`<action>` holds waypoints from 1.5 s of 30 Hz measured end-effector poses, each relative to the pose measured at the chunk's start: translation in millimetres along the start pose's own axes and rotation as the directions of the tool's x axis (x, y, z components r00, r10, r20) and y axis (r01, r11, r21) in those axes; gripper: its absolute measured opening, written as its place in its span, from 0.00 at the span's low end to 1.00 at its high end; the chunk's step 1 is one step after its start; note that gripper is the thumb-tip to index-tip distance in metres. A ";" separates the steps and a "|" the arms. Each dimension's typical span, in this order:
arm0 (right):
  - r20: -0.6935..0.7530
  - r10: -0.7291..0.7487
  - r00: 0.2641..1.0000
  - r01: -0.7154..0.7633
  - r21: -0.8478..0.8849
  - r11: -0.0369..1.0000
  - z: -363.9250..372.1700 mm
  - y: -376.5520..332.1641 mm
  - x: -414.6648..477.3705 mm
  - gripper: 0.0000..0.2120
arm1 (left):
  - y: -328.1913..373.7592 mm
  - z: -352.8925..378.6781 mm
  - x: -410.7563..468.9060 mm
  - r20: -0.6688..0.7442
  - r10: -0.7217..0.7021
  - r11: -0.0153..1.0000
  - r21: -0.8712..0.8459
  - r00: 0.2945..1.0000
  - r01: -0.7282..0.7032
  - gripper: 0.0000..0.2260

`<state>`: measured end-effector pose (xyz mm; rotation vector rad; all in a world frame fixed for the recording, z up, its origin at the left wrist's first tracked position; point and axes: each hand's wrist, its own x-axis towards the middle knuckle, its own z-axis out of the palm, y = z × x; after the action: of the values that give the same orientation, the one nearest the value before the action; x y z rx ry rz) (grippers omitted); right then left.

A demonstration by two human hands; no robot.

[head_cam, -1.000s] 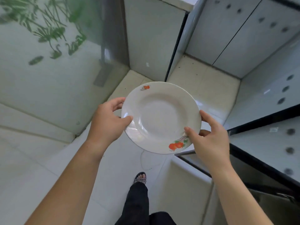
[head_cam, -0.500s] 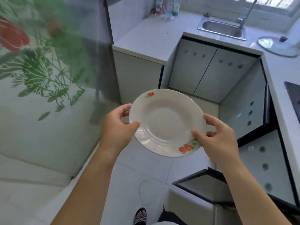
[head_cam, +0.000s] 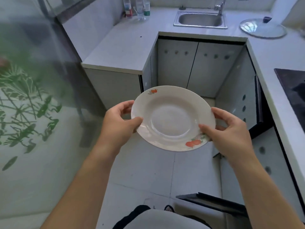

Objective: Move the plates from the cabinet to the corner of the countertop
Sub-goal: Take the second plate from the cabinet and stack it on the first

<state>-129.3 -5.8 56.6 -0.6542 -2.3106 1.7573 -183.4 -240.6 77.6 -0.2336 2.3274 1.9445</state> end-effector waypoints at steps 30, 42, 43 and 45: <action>-0.340 0.095 0.936 -0.063 0.105 0.992 66.2 -71.5 292.8 0.27 | 92.5 96.4 378.0 0.369 0.075 0.995 0.033 0.926 -0.094 0.18; -0.532 0.118 0.838 -0.088 0.081 0.993 -47.8 -67.4 452.2 0.26 | 157.0 300.6 496.5 0.555 0.121 0.985 0.035 0.823 -0.169 0.20; -0.544 0.113 0.832 -0.083 0.080 0.993 -60.3 -68.6 464.4 0.26 | 164.0 319.0 504.1 0.565 0.128 0.982 0.042 0.815 -0.183 0.20; -0.558 0.099 0.824 -0.070 0.073 0.995 -83.1 -70.1 487.5 0.24 | 176.1 352.6 517.2 0.587 0.149 0.975 0.046 0.796 -0.216 0.21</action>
<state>-548.2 265.0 84.2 -1.1073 -1.8451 1.3907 -731.5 109.0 94.6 0.5479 2.0723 1.6294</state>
